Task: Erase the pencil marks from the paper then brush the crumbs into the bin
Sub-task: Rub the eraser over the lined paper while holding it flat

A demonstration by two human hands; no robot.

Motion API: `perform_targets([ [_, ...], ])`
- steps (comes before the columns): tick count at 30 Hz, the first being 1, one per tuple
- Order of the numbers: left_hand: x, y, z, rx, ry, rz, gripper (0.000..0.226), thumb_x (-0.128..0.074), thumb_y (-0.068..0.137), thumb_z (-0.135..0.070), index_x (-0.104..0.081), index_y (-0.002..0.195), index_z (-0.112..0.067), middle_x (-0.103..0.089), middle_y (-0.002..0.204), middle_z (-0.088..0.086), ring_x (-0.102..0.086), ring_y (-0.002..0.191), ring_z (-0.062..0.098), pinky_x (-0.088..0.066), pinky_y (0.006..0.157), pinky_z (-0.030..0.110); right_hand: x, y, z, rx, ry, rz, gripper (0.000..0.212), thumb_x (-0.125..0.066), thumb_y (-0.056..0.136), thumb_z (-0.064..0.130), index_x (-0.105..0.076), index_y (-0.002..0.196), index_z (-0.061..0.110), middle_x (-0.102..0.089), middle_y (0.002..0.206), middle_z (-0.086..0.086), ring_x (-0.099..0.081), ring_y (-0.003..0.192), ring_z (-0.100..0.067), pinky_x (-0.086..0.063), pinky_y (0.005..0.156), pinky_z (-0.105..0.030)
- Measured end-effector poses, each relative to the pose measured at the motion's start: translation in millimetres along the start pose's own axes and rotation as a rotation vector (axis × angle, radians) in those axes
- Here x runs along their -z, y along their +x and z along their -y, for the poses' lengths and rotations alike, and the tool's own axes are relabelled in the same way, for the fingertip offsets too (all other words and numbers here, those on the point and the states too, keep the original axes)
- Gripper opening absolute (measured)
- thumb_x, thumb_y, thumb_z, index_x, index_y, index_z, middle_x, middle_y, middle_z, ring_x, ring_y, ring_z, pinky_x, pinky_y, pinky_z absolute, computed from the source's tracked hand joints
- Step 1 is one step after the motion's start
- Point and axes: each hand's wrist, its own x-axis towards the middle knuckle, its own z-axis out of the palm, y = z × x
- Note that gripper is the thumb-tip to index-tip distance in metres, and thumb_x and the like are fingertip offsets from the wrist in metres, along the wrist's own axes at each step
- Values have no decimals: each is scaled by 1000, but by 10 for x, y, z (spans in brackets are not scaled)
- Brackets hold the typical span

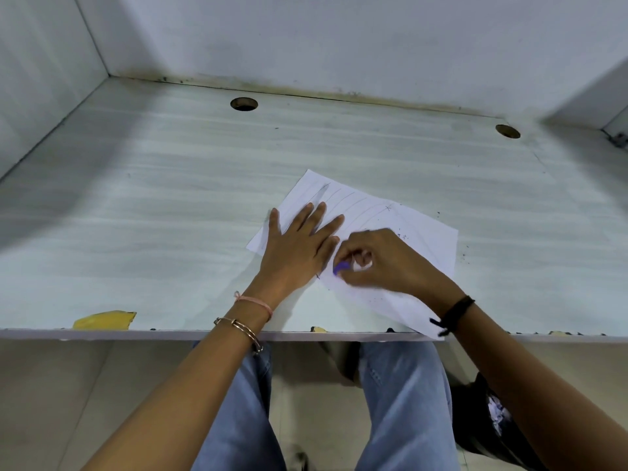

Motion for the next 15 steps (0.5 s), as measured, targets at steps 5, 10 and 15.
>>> perform_targets([
  [5,-4,13,5,6,8,6,49,-12,104,-45,-4,152,-45,3,163,-8,7,150,11,8,113,62,-64,-50,48,21,42,1,11,-74,73,11,-73,81,19,-64,73,9,-52,68,-8,-40,63,-13],
  [10,-4,1,-11,6,3,-18,49,-14,104,-46,-7,152,-45,1,163,-8,5,150,11,7,113,61,26,35,-61,-49,6,-41,11,-74,72,14,-73,80,22,-64,73,9,-51,66,-3,-37,62,-13],
  [15,5,2,-3,9,25,-8,49,-13,104,-45,-5,152,-45,3,163,-8,6,149,11,7,113,62,-55,-90,33,11,55,-2,9,-74,74,13,-72,80,19,-64,73,8,-52,66,-8,-39,63,-12],
])
